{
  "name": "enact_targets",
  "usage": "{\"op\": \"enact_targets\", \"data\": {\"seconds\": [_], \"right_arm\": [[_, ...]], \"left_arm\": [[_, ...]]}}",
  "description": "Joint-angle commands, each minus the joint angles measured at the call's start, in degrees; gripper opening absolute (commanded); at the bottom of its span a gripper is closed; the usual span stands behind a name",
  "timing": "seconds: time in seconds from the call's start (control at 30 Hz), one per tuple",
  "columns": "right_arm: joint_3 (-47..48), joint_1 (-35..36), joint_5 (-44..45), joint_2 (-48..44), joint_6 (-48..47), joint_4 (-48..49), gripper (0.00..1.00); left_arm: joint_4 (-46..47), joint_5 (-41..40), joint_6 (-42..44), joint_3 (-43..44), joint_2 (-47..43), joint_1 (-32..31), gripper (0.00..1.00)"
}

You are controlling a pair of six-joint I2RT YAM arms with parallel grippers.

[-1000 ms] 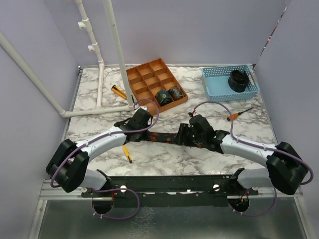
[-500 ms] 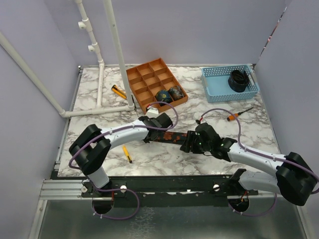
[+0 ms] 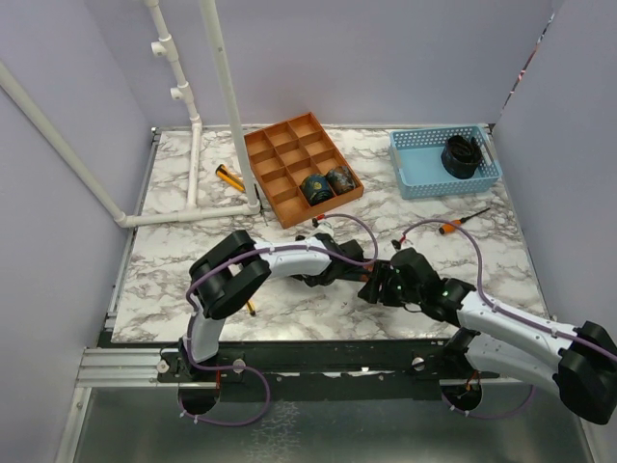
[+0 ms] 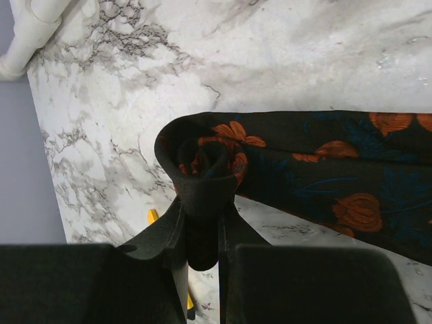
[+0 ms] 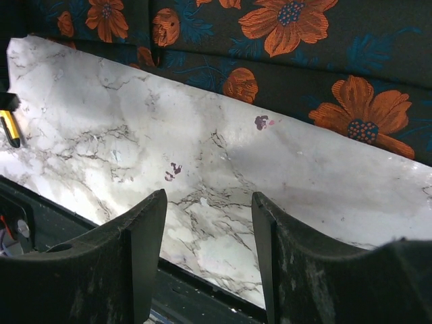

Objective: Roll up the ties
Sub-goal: Roll the tie at the center of the board.

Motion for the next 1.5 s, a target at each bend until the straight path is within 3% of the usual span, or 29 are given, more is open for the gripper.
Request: {"op": "enact_targets", "data": {"seconds": [0.0, 0.2, 0.5, 0.77, 1.07, 1.17, 1.3, 1.47], "right_arm": [[-1.18, -0.02, 2.39, -2.71, 0.92, -3.25, 0.58], [-1.36, -0.02, 2.81, -3.64, 1.31, -4.09, 0.58], [-0.77, -0.02, 3.11, -3.76, 1.7, -4.42, 0.58], [0.04, -0.02, 3.43, -5.57, 1.37, -5.1, 0.61], [3.03, -0.02, -0.27, -8.46, -5.24, -2.24, 0.7], [3.54, -0.02, -3.94, -9.23, -7.98, 2.15, 0.69], [3.32, -0.03, -7.53, -9.29, -9.16, 11.12, 0.68], [4.07, -0.02, -11.02, -2.36, -2.94, 24.84, 0.69]], "left_arm": [[0.43, 0.77, -1.48, 1.99, 2.55, -1.73, 0.03], [3.28, 4.82, 0.35, 2.74, 2.11, -2.66, 0.39], [4.21, 7.4, 1.45, 2.41, -1.66, -3.04, 0.63], [4.93, 9.05, 1.72, 0.89, -8.1, -3.04, 0.92], [9.91, 13.09, 3.61, -3.59, -23.96, -1.5, 0.99], [18.85, 22.17, 6.62, -10.43, -34.32, 3.6, 0.99], [33.38, 37.13, 12.28, -20.02, -47.04, 15.71, 0.99], [46.74, 53.61, 14.4, -28.44, -53.57, 26.33, 0.99]]}}
